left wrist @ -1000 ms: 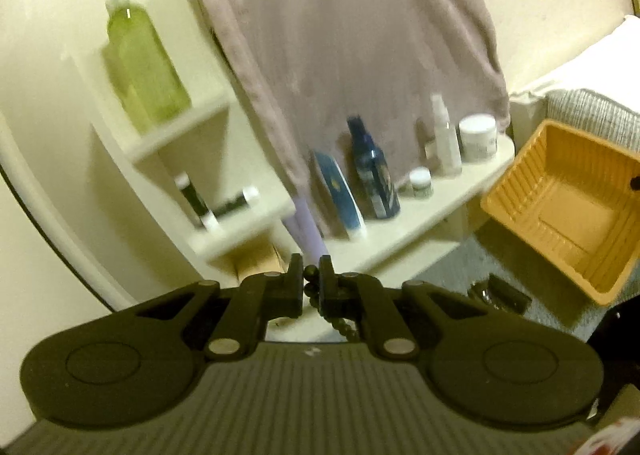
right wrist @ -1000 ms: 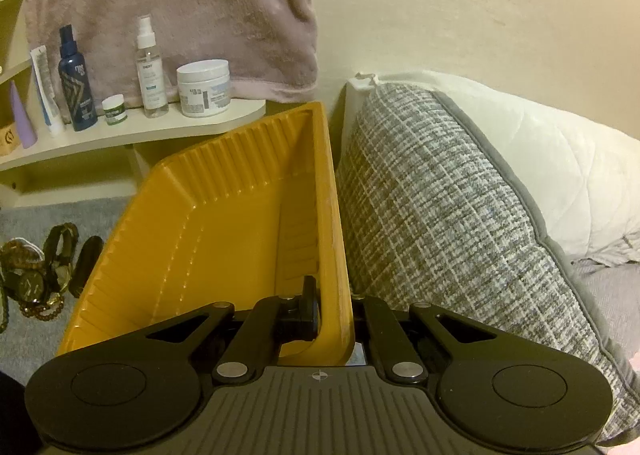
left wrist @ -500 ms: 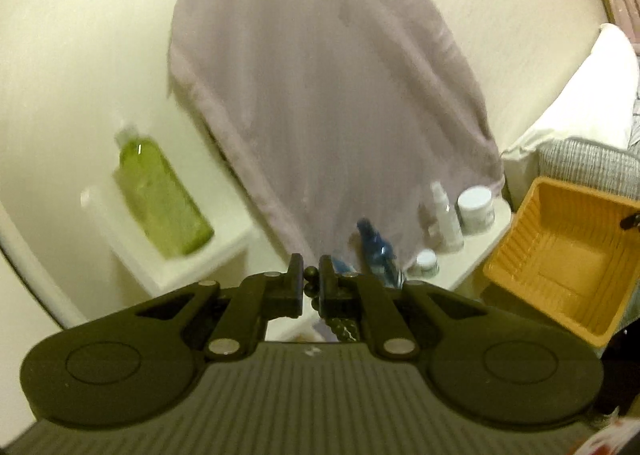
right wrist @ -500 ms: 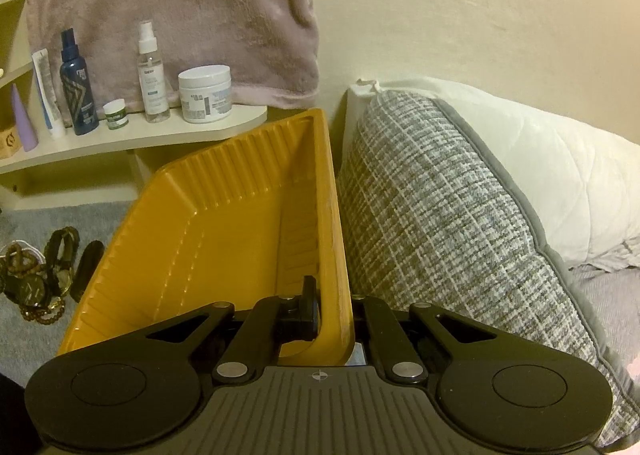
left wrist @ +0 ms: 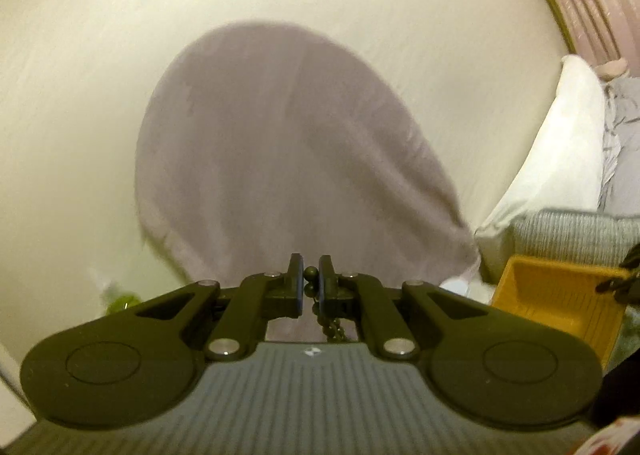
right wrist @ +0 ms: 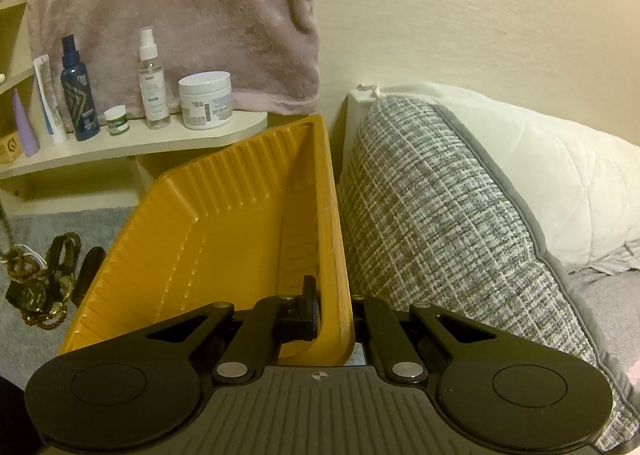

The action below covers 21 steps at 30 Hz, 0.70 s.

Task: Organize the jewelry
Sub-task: 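Lift the dark green necklace with the left tool toward the tray, then lower the necklace into the orange tray and open the left tool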

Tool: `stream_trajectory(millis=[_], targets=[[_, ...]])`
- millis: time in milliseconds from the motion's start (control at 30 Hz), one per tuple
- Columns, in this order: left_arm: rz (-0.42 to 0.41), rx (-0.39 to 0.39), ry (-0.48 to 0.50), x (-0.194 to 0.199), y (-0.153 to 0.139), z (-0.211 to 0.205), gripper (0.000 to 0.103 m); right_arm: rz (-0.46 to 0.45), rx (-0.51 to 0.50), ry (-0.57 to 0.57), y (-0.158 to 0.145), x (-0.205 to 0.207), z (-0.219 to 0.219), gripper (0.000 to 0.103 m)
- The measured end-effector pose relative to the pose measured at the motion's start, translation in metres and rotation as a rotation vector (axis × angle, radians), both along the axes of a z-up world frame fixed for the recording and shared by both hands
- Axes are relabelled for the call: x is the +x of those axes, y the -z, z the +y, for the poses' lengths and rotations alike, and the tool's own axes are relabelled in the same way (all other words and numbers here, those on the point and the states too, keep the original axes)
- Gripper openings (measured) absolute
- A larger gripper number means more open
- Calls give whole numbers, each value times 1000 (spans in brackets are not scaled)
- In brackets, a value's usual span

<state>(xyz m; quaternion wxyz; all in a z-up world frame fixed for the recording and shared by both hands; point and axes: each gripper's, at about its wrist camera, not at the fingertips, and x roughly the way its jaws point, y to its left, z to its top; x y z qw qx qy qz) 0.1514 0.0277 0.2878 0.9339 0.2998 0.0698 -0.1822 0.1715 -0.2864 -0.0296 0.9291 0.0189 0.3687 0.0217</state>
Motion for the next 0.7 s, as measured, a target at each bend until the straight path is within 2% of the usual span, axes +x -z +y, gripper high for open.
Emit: stream_trajectory(millis=[167, 400, 533, 700], targets=[[-6, -28, 87, 3, -13, -29, 7, -4, -10, -11, -1, 1, 0, 4], [22, -67, 188, 16, -14, -71, 7, -5, -15, -18, -2, 1, -1, 4], [74, -64, 241, 25, 0, -95, 7, -6, -14, -18, -2, 1, -1, 4], [169, -14, 290, 39, 32, -125, 7, -6, -11, -17, -1, 1, -1, 4]])
